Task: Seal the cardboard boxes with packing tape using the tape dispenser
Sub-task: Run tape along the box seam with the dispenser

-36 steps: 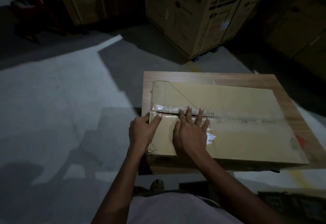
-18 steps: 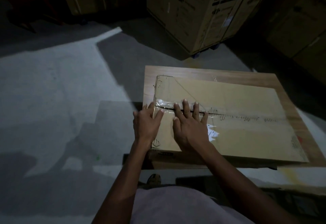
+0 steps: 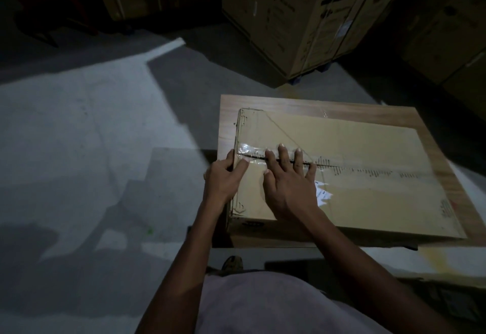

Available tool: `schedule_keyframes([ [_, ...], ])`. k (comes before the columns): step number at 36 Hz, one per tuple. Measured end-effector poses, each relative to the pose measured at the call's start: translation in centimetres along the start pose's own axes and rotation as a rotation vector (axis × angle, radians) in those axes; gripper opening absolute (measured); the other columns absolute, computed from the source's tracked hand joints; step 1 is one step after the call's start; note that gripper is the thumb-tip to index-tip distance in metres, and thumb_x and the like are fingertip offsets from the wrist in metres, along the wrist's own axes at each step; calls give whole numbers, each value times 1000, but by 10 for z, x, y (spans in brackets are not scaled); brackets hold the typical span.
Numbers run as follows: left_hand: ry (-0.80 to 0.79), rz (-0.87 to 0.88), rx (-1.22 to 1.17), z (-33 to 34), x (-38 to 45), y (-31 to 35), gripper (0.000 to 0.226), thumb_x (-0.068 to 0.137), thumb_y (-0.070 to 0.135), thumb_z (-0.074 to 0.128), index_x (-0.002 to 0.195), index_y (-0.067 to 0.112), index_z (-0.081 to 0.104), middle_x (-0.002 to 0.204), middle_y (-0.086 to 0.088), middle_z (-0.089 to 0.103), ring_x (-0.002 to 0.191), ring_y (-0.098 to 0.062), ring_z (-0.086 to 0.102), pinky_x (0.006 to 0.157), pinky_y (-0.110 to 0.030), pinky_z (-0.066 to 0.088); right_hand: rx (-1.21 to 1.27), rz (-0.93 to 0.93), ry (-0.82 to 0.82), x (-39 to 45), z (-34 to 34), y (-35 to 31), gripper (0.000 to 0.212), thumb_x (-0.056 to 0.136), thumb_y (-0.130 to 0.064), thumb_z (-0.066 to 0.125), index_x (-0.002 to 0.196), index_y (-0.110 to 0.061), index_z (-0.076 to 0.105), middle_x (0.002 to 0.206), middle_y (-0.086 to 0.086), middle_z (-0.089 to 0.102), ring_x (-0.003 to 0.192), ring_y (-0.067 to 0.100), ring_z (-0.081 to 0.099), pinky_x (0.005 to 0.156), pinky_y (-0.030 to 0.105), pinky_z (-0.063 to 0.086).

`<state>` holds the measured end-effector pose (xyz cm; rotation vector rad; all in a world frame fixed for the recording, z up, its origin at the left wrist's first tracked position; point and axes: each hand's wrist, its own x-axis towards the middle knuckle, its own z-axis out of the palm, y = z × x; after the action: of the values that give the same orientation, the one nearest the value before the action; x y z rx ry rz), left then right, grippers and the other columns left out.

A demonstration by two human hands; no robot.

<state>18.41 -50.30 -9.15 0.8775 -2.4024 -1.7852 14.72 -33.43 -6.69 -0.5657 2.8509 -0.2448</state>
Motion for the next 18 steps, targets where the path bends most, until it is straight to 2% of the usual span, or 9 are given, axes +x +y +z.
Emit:
schedule_keyframes([
  [3, 34, -35, 134, -2, 4, 0, 44, 92, 65, 51, 72, 29, 68, 75, 7, 66, 88, -19, 58, 112, -63, 32, -1, 29, 9, 0, 1, -3, 61, 110, -48, 15, 167, -36, -1, 175, -3, -14, 158, 33, -22, 124, 60, -15],
  [5, 44, -64, 228, -2, 6, 2, 54, 90, 70, 45, 67, 25, 63, 72, 9, 58, 85, -19, 51, 115, -64, 24, 18, 62, 28, -2, 1, -4, 64, 109, -51, 16, 168, -33, 1, 175, -1, -12, 158, 33, -23, 124, 59, -16],
  [7, 48, -64, 306, 0, 5, 1, 60, 90, 75, 40, 67, 24, 61, 71, 10, 54, 86, -19, 46, 115, -64, 25, 33, 87, 39, -3, 1, -3, 65, 108, -53, 17, 168, -32, 2, 175, 1, -11, 158, 34, -24, 122, 59, -18],
  [9, 85, -35, 345, 0, 1, 2, 65, 87, 83, 37, 65, 27, 59, 67, 12, 52, 81, -18, 49, 107, -62, 39, 39, 99, 38, -4, 2, -2, 66, 108, -55, 17, 168, -33, 2, 175, 3, -12, 157, 34, -24, 122, 59, -19],
  [11, 128, 25, 370, -2, -3, 7, 70, 82, 91, 35, 65, 27, 60, 66, 11, 58, 73, -17, 58, 87, -51, 53, 43, 97, 28, -4, 2, -1, 66, 107, -56, 15, 168, -34, 0, 175, 3, -13, 158, 34, -23, 123, 61, -16],
  [13, 179, 81, 400, -1, -4, 16, 75, 77, 93, 37, 71, 24, 65, 63, 11, 57, 63, -14, 57, 66, -36, 51, 52, 92, 20, -2, 2, -1, 66, 107, -56, 16, 167, -35, 1, 175, 3, -12, 158, 35, -23, 124, 62, -13],
  [14, 208, 96, 408, 0, -3, 21, 76, 76, 93, 40, 72, 22, 67, 60, 13, 53, 58, -10, 53, 61, -32, 48, 54, 90, 15, -2, 2, 0, 66, 107, -56, 16, 167, -35, 1, 175, 2, -12, 158, 35, -23, 124, 63, -12],
  [16, 272, 112, 413, 5, -1, 33, 70, 76, 90, 48, 66, 22, 60, 54, 15, 44, 52, -4, 43, 56, -29, 45, 56, 90, 15, -2, 2, 1, 66, 107, -57, 16, 167, -36, 1, 175, 1, -12, 157, 35, -25, 125, 63, -12],
  [18, 320, 122, 431, 11, 1, 42, 60, 80, 81, 57, 67, 23, 57, 56, 13, 47, 51, -5, 43, 55, -28, 46, 53, 93, 18, -1, 1, 2, 65, 106, -57, 15, 167, -37, 3, 175, 1, -12, 156, 35, -28, 124, 63, -14],
])
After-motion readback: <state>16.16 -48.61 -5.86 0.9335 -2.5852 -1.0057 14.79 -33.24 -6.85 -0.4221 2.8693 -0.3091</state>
